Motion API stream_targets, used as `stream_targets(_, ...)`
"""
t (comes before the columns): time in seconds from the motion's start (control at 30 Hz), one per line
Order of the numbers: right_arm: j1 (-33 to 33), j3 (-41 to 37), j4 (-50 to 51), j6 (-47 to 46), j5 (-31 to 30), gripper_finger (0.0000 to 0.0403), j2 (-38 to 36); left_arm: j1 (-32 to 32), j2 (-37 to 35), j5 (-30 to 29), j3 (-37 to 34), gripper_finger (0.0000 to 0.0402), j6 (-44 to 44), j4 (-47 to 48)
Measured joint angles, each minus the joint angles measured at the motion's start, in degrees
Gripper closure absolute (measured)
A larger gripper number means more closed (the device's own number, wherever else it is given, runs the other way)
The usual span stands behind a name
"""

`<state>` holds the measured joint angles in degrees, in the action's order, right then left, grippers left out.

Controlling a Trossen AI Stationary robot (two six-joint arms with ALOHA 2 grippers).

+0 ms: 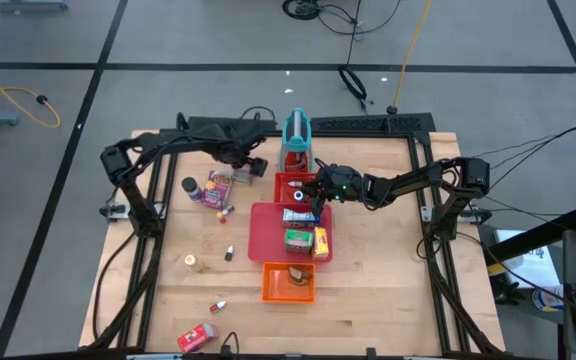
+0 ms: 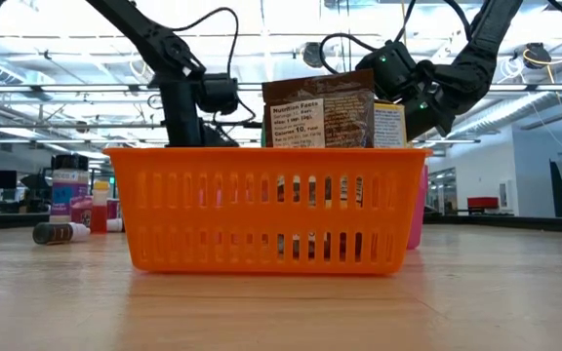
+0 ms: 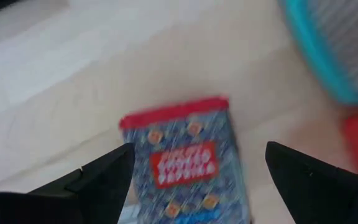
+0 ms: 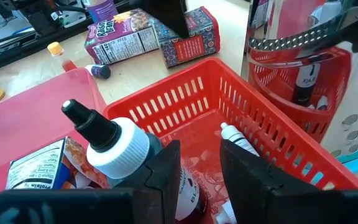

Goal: Pick & Place Kitchen Items
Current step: Put the red seasoning can into the orange bin

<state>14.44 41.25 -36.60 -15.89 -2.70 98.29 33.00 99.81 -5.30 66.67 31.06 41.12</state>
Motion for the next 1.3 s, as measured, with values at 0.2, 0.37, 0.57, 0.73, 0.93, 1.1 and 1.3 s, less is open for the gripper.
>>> stream_targets(0.2, -0.01, 0.00, 0.02, -0.58, 0.02, 0.0298, -0.01, 0.18, 3.62, -0.44, 0.01, 0.0039, 0.82, 1.48)
stream_targets(0.37, -0.01, 0.00, 0.13, -0.58, 0.02, 0.0298, -0.01, -0.39, 5.46, 0.80, 0.00, 0.0039, -0.62, -0.17)
stream_targets(0.57, 0.02, 0.00, 0.13, -0.55, 0.02, 0.0298, -0.01, -2.63, 5.35, 0.64, 0.02, 0.0039, -6.05, -0.65)
stream_targets(0.73, 0.02, 0.00, 0.03, -0.02, -0.04, 0.0298, -0.01, -4.64, 5.35, -5.04, 0.02, 0.0039, -8.30, -0.78)
stream_targets(0.93, 0.31, 0.00, 0.02, 0.19, -0.07, 0.0298, -0.01, -5.41, 5.35, -10.07, 0.02, 0.0065, -8.51, -0.81)
stream_targets(1.1, 0.34, 0.00, -0.07, 0.23, -0.36, 0.0298, -1.22, -5.41, 5.26, -9.95, 0.02, 0.0121, -8.47, -0.89)
stream_targets(1.3, 0.32, 0.00, 0.91, 0.54, -0.55, 0.0298, -4.97, -5.45, 5.26, -10.23, 0.02, 0.0121, -8.78, -0.85)
